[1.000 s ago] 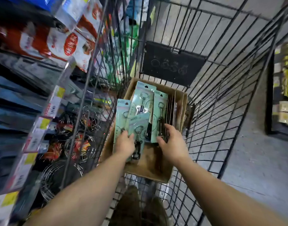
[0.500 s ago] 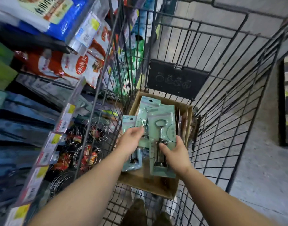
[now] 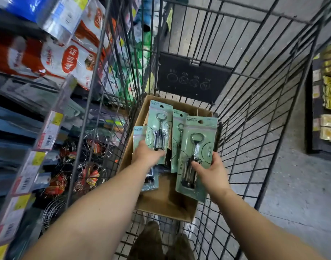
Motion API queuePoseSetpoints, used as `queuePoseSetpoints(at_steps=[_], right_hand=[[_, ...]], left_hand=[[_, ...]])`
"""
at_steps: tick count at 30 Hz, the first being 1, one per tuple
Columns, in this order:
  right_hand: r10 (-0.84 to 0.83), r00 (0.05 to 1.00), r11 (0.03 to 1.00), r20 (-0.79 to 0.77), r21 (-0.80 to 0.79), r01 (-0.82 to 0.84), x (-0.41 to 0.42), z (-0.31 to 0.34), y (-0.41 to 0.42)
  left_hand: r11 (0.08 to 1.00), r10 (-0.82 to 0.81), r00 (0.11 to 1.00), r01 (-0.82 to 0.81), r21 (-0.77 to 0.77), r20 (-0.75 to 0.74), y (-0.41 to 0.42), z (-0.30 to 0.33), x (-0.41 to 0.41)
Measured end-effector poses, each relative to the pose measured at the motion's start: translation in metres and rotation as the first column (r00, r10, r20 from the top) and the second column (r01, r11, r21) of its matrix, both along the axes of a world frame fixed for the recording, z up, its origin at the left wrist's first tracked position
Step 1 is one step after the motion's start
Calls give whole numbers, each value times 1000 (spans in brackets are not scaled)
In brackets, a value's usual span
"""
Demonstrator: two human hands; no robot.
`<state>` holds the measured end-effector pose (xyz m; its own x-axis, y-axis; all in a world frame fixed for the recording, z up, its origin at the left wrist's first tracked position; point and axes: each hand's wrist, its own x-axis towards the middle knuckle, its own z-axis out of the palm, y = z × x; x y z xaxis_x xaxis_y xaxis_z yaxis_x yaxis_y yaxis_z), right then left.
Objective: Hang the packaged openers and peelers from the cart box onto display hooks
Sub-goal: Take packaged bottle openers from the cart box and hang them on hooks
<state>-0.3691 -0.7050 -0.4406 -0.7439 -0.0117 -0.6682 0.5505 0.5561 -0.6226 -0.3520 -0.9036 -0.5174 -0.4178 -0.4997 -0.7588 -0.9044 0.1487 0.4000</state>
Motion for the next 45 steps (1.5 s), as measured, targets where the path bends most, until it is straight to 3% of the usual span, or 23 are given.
queuePoseSetpoints(at_steps=[9, 13, 17, 21, 25, 32, 37, 45], right_hand=[[-139, 989, 966, 53, -211, 147, 11, 31, -11], [-237, 967, 916, 98, -308, 256, 24, 54, -14], [-240, 966, 870, 93, -422, 256, 39, 91, -18], [-74, 994, 889, -77, -458, 31, 68, 141, -22], [74, 962, 862, -262, -469, -194, 116, 186, -25], [296, 843, 715, -450, -480, -508, 236, 261, -34], [410, 754, 566, -513, -506, -651, 332, 299, -64], [503, 569, 310, -651, -478, -822, 517, 358, -116]], left_hand=[[999, 26, 1000, -25, 46, -16, -16, 40, 45], [976, 69, 989, -40, 214, -132, -12, 76, 81], [963, 122, 957, -50, 266, -262, -1, 125, 118], [957, 208, 895, -102, 272, -396, 7, 181, 164], [952, 303, 786, -218, 217, -539, 29, 241, 235], [866, 470, 550, -437, 242, -690, 63, 330, 388], [739, 565, 363, -621, 260, -741, 64, 368, 502], [603, 498, 212, -782, 160, -841, 71, 419, 700]])
